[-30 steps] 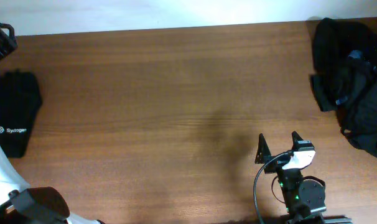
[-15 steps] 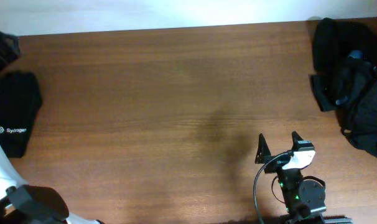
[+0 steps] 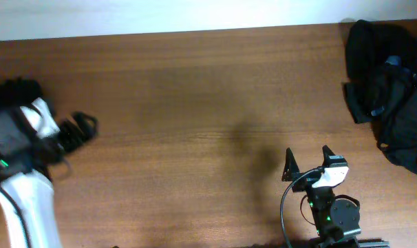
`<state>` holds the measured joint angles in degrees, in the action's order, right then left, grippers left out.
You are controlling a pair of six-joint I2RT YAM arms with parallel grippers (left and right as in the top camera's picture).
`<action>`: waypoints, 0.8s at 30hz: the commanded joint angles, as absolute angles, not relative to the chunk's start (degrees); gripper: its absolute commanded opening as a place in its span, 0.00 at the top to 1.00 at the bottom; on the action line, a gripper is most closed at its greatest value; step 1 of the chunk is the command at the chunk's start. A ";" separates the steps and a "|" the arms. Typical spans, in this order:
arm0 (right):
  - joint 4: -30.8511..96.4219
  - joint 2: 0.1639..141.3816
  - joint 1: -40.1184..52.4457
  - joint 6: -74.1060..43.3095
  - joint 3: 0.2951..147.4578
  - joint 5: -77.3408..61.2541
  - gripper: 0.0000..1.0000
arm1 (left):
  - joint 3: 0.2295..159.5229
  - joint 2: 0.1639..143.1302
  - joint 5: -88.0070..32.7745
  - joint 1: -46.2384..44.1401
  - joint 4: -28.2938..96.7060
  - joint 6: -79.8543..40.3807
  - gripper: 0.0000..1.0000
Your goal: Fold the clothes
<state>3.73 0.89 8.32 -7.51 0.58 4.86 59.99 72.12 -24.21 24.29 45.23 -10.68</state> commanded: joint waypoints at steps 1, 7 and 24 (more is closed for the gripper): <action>4.21 0.25 7.81 -7.38 0.32 4.75 0.01 | 50.89 65.23 -24.62 20.88 45.69 -11.29 0.01; 4.21 0.25 7.81 -7.38 0.32 4.75 0.02 | 38.89 55.16 -19.09 18.11 46.33 -10.90 0.01; 4.21 0.25 7.81 -7.38 0.32 4.75 0.01 | 9.39 36.29 -25.32 16.45 9.04 -11.07 0.01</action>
